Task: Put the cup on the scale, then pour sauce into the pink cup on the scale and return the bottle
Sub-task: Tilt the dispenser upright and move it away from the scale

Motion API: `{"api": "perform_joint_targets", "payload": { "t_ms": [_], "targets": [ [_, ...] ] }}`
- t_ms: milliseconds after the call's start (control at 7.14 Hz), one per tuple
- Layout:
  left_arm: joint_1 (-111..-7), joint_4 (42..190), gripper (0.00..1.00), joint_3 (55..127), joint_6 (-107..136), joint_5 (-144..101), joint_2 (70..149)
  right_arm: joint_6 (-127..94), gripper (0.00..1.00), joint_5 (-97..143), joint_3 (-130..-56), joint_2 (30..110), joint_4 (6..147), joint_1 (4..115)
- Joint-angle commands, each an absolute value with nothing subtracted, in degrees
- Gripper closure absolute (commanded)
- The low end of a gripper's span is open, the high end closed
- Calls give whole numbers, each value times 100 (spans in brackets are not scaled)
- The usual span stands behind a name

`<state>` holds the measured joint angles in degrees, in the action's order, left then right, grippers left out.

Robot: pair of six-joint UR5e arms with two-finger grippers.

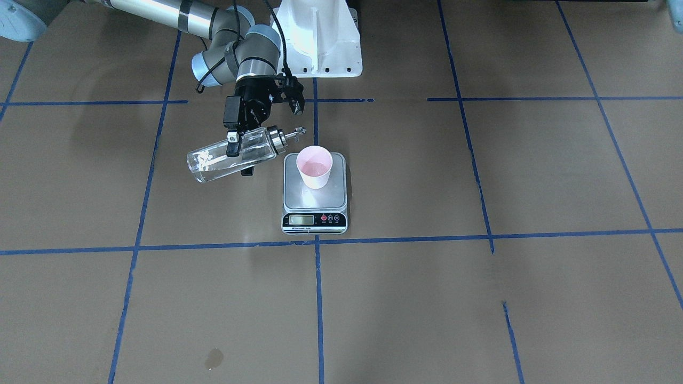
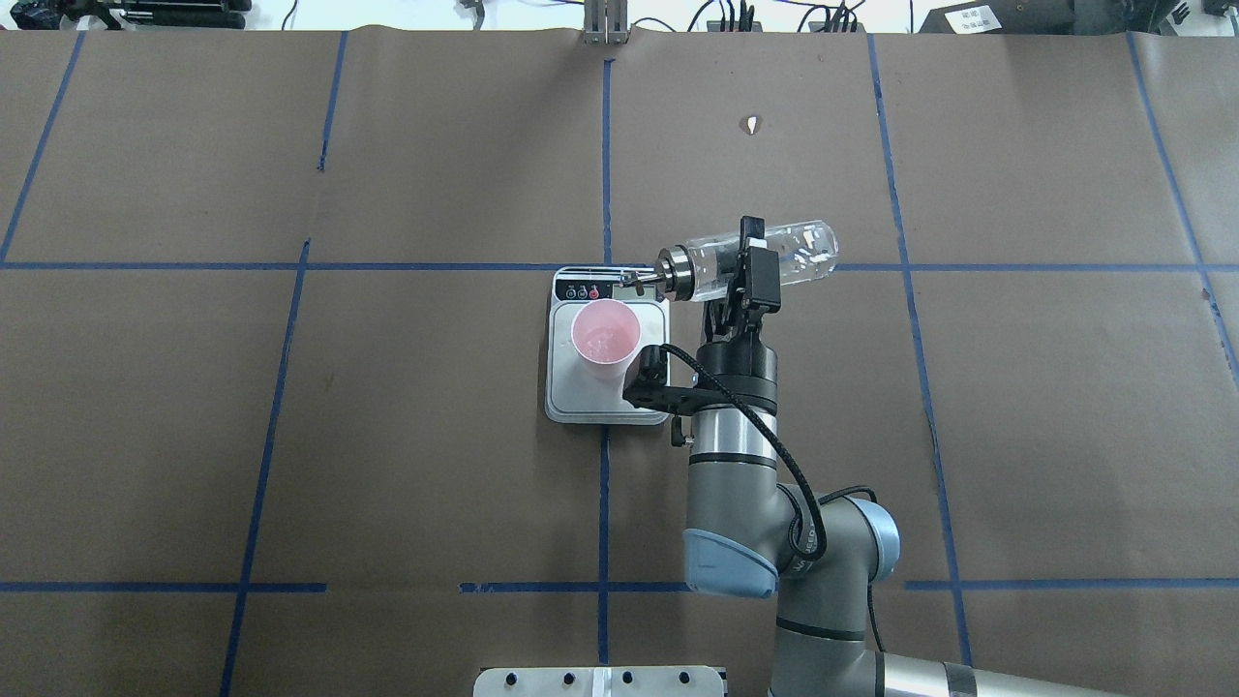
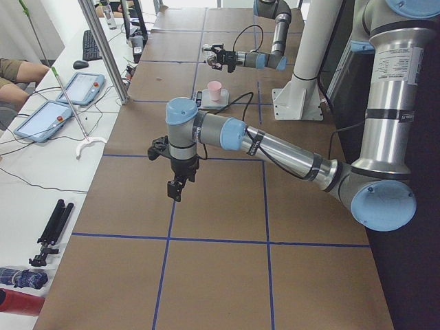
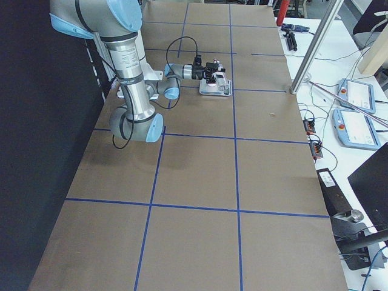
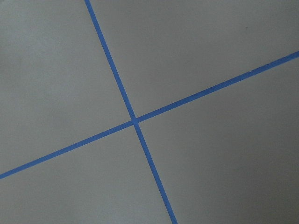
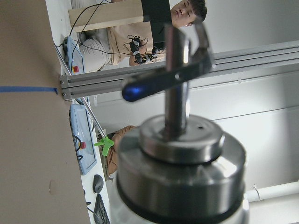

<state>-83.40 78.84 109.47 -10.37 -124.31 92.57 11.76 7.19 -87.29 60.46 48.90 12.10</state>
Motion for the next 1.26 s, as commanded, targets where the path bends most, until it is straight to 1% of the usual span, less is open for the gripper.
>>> {"api": "perform_joint_targets", "payload": {
  "t_ms": [0,420,840,1120],
  "targets": [
    [-8341,7858,0,10951,-1037,-12428,9281,810,100,914,-8736,6047,4641,1222],
    [-8341,7858,0,10969,-1028,-12428,9290,-584,100,1369,-8806,6152,4623,1274],
    [-8341,7857,0,10995,-1028,-12419,9316,-1454,100,1678,-9000,6634,4597,1353],
    [-8358,7857,0,11013,-1028,-12419,9316,-2035,100,2239,-9578,7230,4597,1503]
  ]
}}
